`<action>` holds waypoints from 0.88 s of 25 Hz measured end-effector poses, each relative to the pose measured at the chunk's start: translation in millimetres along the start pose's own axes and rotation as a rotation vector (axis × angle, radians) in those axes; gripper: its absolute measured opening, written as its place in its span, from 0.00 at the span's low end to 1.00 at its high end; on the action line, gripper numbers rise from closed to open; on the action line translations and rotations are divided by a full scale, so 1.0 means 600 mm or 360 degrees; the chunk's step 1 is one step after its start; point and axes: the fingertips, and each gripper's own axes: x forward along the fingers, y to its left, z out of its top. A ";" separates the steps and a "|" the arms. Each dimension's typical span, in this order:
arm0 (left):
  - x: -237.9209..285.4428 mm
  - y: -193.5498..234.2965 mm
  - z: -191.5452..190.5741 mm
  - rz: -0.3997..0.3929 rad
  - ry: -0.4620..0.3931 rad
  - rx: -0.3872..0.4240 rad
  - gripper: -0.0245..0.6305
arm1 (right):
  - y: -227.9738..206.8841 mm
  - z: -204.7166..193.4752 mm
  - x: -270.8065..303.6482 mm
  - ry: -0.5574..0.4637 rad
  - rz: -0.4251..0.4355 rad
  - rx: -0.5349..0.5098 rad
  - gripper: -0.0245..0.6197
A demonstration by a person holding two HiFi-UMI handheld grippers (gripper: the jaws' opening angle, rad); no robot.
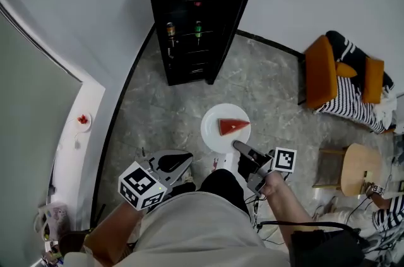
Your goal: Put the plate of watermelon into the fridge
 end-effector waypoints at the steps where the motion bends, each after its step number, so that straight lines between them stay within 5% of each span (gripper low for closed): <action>1: -0.004 0.014 0.004 0.0000 -0.0003 -0.0008 0.05 | -0.006 0.012 0.023 0.0005 -0.0011 0.0005 0.07; 9: -0.016 0.082 0.025 0.0042 -0.0010 -0.0027 0.05 | -0.045 0.099 0.161 0.0049 -0.0046 0.0007 0.07; 22: 0.081 0.312 0.151 0.0130 0.0034 -0.0030 0.05 | -0.126 0.349 0.441 0.0158 -0.0105 0.0056 0.07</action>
